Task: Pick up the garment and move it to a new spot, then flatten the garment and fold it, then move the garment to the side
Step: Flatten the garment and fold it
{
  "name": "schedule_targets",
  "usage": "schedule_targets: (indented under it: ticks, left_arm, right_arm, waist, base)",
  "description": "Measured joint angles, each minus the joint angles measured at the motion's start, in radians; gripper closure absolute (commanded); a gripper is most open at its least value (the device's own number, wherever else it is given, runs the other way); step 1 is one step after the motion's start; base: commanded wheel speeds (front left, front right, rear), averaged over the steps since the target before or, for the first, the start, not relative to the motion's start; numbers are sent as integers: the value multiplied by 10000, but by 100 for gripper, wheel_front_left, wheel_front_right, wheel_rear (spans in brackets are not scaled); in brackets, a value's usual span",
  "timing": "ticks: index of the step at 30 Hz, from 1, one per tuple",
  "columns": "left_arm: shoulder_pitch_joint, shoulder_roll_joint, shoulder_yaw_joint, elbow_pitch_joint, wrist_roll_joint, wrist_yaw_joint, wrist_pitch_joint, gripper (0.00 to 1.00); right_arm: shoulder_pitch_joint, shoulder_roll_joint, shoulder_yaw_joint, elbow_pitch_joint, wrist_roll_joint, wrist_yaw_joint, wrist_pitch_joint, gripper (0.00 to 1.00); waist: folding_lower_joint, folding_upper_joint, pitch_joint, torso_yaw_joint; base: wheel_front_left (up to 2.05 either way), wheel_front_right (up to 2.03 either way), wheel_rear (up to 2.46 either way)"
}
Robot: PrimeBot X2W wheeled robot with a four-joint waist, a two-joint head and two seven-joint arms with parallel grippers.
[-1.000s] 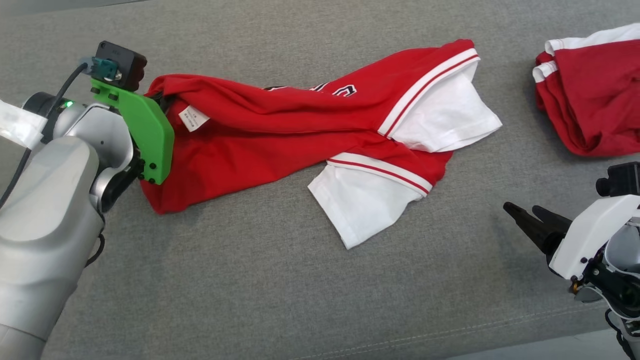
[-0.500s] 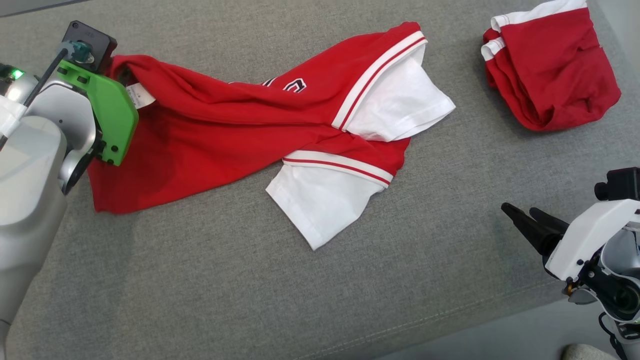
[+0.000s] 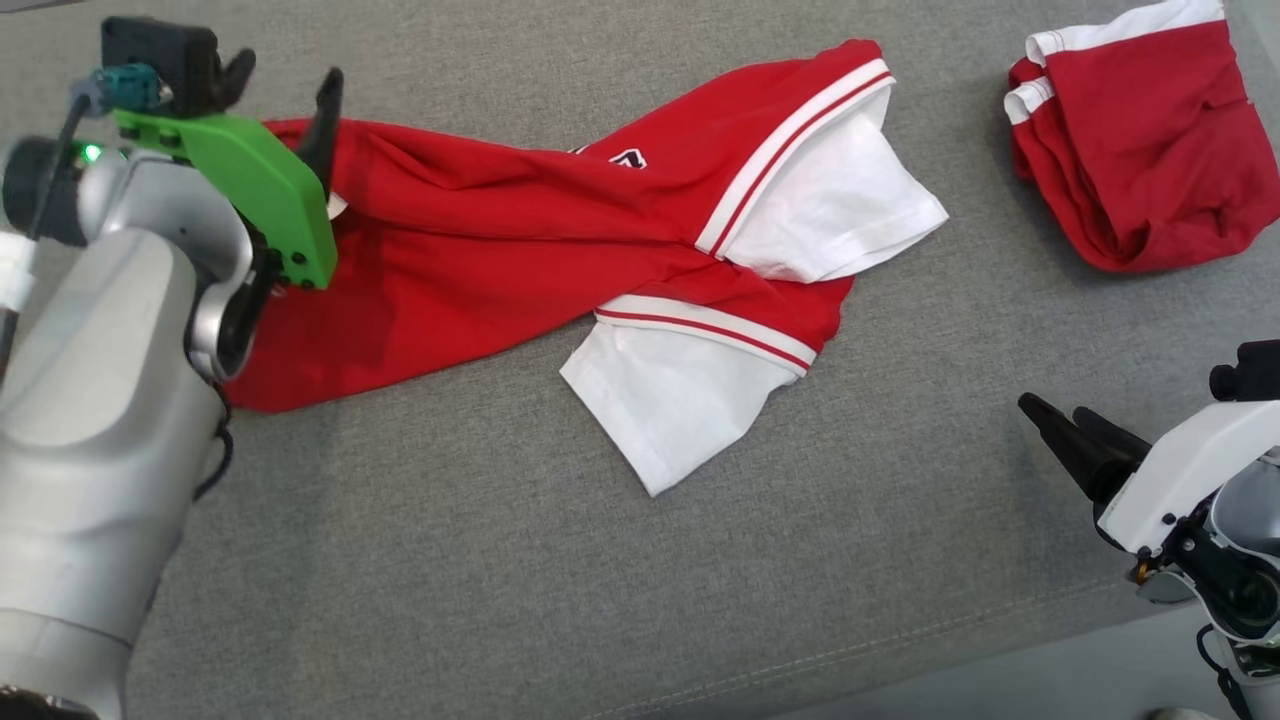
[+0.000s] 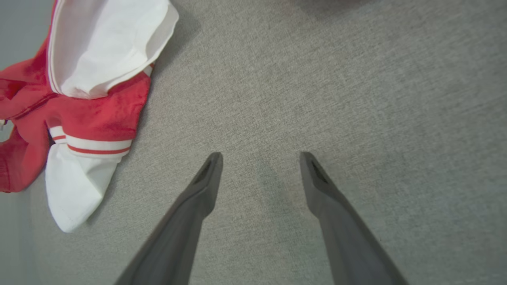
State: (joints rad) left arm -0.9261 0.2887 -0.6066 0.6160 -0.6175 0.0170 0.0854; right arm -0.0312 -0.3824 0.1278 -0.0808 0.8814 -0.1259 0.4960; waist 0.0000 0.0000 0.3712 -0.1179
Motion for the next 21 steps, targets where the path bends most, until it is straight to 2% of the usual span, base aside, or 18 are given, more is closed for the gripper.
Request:
schedule_targets:
  ticks: [7,10,12,13,21]
  left_arm:
    - [1727,-385,-65,17,-527,102,-263,0]
    - [1943,-500,8,-13,-727,109,-263,31]
    - [1985,-518,98,-25,-761,115,-307,41]
    - [2016,-504,201,-21,-855,173,-339,51]
    - [2048,-506,522,-21,-1210,274,-334,60]
  right_arm:
    - [230,35,-171,232,98,0,-163,0]
    - [353,31,-219,222,125,0,-196,0]
    - [366,31,-132,222,130,10,-190,0]
    - [364,40,-56,209,130,12,-186,0]
    - [333,71,163,113,128,36,-109,0]
  waist:
    - [0,0,-360,344]
    - [0,0,-485,532]
    - [0,0,-545,645]
    - [0,0,-577,679]
    - [0,0,-514,536]
  base:
    - [0,0,0]
    - [0,0,0]
    - [0,0,0]
    - [0,0,0]
    - [0,0,0]
